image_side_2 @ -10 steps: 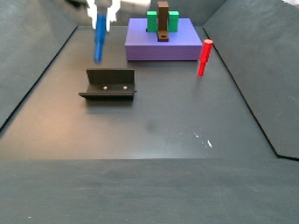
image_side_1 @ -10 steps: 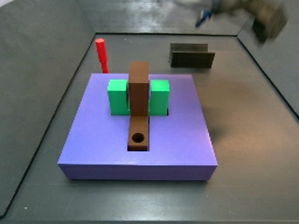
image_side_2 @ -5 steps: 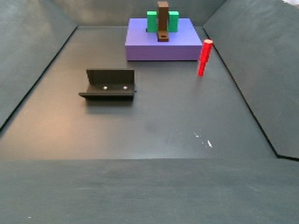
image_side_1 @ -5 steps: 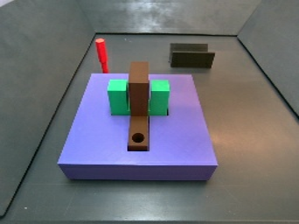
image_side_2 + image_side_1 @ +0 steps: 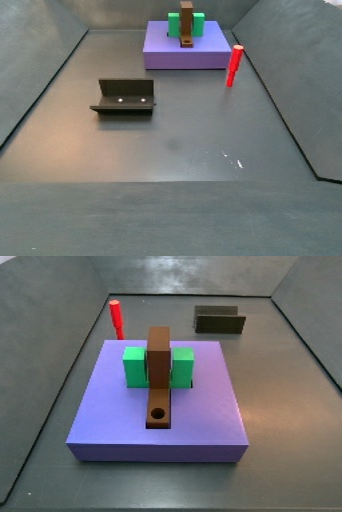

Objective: Pick up the blue object. Move up. Place the blue object on the fixture. Regrasp the blue object. Move to above the board. Insert the blue object.
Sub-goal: Move to above the board.

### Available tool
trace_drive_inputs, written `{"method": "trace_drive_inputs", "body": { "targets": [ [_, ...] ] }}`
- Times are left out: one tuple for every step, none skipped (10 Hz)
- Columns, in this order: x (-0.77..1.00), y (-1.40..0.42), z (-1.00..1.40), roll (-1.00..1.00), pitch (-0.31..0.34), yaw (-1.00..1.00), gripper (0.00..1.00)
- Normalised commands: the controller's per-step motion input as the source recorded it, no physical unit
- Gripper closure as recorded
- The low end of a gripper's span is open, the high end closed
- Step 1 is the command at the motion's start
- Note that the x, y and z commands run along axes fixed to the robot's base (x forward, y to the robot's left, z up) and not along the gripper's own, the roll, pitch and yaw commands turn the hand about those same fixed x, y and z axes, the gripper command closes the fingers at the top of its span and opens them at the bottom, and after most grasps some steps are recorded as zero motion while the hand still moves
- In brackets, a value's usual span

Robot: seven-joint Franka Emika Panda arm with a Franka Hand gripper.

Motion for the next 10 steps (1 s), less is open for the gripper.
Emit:
{"method": "trace_drive_inputs", "body": {
  "targets": [
    [-1.17, -1.4, 0.28, -1.0, 0.165, -0.26, 1.0],
    [-1.15, -1.4, 0.28, -1.0, 0.179, -0.26, 1.0],
    [-0.66, -0.79, 0.16, -1.0, 0.201, -0.24, 1.0],
    [-0.46, -0.54, 0.1, -1.0, 0.209, -0.23, 1.0],
    [-0.23, -0.24, 0.05, -1.0, 0.217, -0.2, 1.0],
    [-0.18, -0.17, 0.04, -1.0, 0.216, -0.19, 1.0],
    [-0.12, -0.07, 0.01, -1.0, 0.197, -0.16, 1.0],
    [-0.09, -0.03, 0.01, -0.98, 0.18, -0.14, 1.0],
    [-0.06, 0.0, 0.0, -0.68, 0.095, -0.07, 1.0],
    [-0.05, 0.01, 0.0, -0.53, 0.059, -0.05, 1.0]
  ]
}}
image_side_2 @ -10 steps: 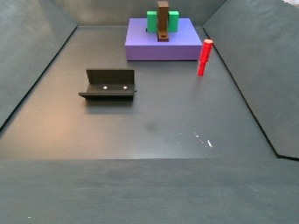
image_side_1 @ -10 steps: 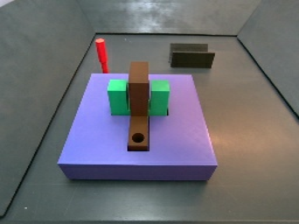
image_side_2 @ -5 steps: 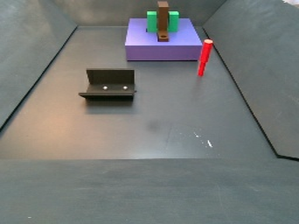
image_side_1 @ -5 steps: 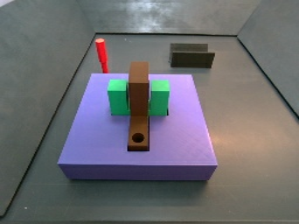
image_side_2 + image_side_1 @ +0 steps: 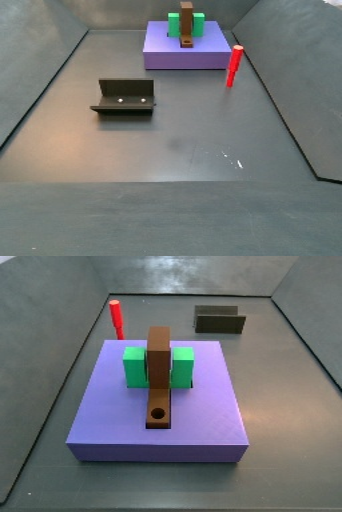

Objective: Pick up the blue object. Move up. Place the blue object on the fixture. Regrasp the blue object. Move to above the board. Insert the blue object.
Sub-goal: Move to above the board, then insert the blue object.

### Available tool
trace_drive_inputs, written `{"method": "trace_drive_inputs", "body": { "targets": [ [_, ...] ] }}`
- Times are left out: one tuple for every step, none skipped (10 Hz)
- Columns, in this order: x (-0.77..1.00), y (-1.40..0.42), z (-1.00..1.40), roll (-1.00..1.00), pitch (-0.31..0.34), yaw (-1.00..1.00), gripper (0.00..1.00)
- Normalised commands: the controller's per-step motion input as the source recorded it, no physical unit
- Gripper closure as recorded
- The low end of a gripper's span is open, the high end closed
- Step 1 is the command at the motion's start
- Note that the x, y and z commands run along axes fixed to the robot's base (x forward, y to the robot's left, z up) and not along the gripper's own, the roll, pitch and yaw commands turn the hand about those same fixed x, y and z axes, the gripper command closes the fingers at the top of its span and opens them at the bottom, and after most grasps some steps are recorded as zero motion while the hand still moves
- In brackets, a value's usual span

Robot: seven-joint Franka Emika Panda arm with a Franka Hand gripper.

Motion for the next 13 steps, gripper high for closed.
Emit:
{"method": "trace_drive_inputs", "body": {
  "targets": [
    [-0.05, 0.01, 0.0, -0.35, 0.027, -0.03, 1.0],
    [-0.03, 0.01, 0.0, -0.21, 0.003, -0.02, 1.0],
    [0.0, 0.0, -0.01, -0.03, 0.001, 0.0, 1.0],
    [0.0, -0.07, 0.0, 0.03, 0.0, 0.0, 1.0],
    [0.04, -0.39, -0.1, 0.03, 0.0, 0.0, 1.0],
    [0.0, -0.66, -0.41, 0.0, -0.109, 0.0, 1.0],
    [0.15, -0.95, -0.65, -0.02, 0.0, 0.0, 1.0],
    [0.13, -1.0, -0.66, 0.0, 0.0, 0.0, 1.0],
    [0.22, -1.0, -0.71, -0.01, 0.0, 0.0, 1.0],
    [0.37, -0.69, -0.35, -0.16, 0.0, -0.03, 1.0],
    [0.27, -0.6, -0.2, -0.24, -0.01, -0.12, 1.0],
    [0.29, -0.51, -0.29, -0.22, -0.036, -0.18, 1.0],
    [0.32, -0.42, -0.44, -0.22, -0.027, -0.19, 1.0]
  ]
}}
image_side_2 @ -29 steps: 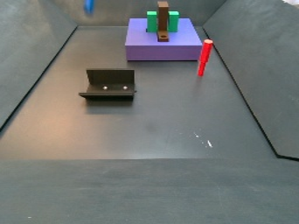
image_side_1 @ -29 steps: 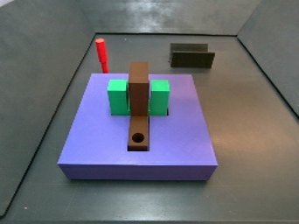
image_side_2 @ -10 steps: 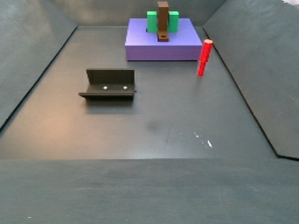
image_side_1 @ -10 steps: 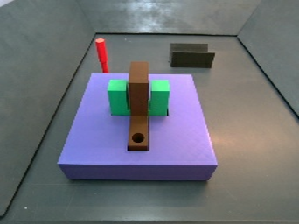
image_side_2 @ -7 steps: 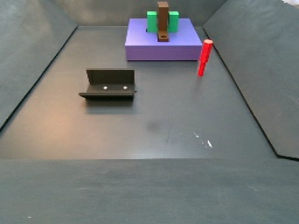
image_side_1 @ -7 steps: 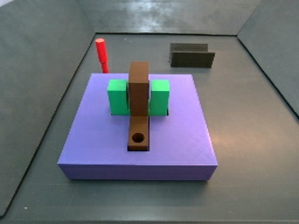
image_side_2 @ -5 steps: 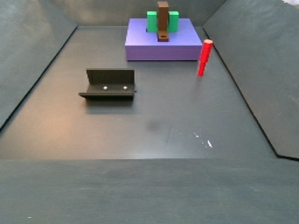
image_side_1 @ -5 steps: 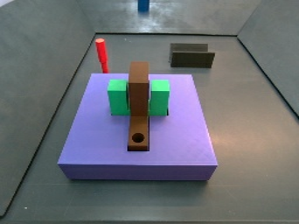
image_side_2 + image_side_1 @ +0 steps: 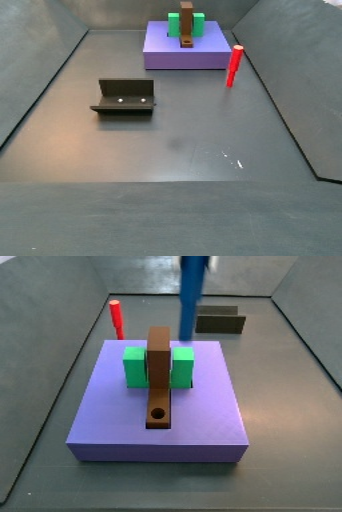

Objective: Pick up the blue object. Move up. Place the blue object on the fixture. Regrasp the blue object. Move to above the board. Insert the blue object.
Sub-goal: Insert the blue object.

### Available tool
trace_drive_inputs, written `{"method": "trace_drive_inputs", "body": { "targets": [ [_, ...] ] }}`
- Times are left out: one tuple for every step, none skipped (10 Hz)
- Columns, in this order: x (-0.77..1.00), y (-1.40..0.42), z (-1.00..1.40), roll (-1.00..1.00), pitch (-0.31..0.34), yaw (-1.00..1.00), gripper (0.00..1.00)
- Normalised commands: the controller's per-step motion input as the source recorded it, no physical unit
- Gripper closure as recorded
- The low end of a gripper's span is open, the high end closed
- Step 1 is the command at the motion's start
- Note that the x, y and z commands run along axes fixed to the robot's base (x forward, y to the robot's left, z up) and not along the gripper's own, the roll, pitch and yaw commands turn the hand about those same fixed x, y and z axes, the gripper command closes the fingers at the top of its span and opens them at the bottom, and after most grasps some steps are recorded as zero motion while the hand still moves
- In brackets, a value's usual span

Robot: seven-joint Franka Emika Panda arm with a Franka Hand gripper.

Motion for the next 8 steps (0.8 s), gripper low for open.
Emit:
{"method": "trace_drive_inputs", "body": {
  "targets": [
    [0.14, -0.18, -0.63, -0.22, -0.036, -0.08, 1.0],
    [0.11, -0.01, -0.68, -0.21, 0.0, -0.06, 1.0],
    [-0.19, 0.08, -0.62, -0.18, -0.029, -0.11, 1.0],
    [-0.38, 0.06, -0.32, 0.0, -0.121, -0.05, 1.0],
    [-0.36, 0.0, -0.44, 0.01, -0.147, -0.04, 1.0],
    [-0.3, 0.0, -0.58, 0.0, -0.177, -0.06, 1.0],
    [-0.08, -0.04, -0.6, -0.02, -0.147, 0.0, 1.0],
    [-0.11, -0.07, -0.52, 0.0, -0.13, 0.0, 1.0]
  ]
}}
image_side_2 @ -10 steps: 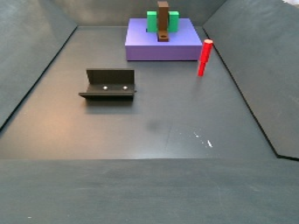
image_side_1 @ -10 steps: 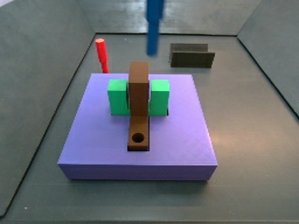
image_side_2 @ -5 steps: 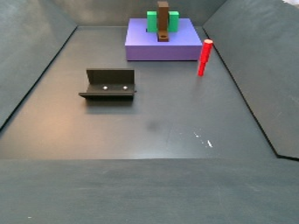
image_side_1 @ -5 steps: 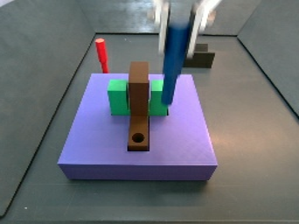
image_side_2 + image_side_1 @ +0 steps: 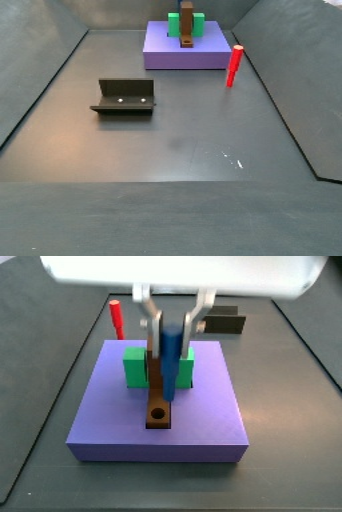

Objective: Pick up the blue object. Move up. Place the blue object on the fixture. Regrasp the blue object. Move to above the board. Insert the blue object.
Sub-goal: Insert the blue object.

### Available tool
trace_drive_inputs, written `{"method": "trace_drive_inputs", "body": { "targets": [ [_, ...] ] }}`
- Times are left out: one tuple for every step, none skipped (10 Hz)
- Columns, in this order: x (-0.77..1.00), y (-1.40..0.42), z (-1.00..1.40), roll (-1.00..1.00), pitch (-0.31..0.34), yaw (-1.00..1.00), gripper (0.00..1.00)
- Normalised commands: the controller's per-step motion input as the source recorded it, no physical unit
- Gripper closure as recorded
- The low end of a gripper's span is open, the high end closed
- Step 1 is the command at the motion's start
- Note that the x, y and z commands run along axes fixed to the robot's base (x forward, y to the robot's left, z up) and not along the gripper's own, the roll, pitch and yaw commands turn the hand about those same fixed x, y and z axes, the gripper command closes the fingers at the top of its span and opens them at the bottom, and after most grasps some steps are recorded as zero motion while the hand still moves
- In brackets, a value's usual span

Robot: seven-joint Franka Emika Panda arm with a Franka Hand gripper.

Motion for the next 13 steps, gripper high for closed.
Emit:
{"method": "trace_drive_inputs", "body": {
  "targets": [
    [0.0, -0.04, -0.26, 0.0, 0.0, -0.01, 1.0],
    [0.0, -0.26, -0.08, 0.16, 0.0, -0.09, 1.0],
    [0.0, -0.26, 0.0, 0.22, 0.0, -0.13, 1.0],
    [0.0, -0.27, 0.01, 0.3, 0.0, -0.11, 1.0],
    [0.0, -0.19, 0.0, 0.28, 0.007, -0.07, 1.0],
    [0.0, 0.0, -0.03, 0.2, 0.007, -0.03, 1.0],
    [0.0, 0.0, -0.06, 0.17, 0.027, 0.0, 1.0],
    [0.07, 0.07, -0.09, 0.14, 0.039, 0.0, 1.0],
    [0.03, 0.18, -0.2, 0.04, 0.033, 0.0, 1.0],
    [0.0, 0.12, -0.2, 0.0, 0.0, 0.0, 1.0],
    [-0.15, 0.07, -0.19, 0.0, 0.0, 0.0, 1.0],
    [-0.24, 0.0, -0.15, 0.0, 0.0, 0.0, 1.0],
    [-0.2, -0.09, -0.06, 0.0, 0.0, -0.02, 1.0]
  ]
}}
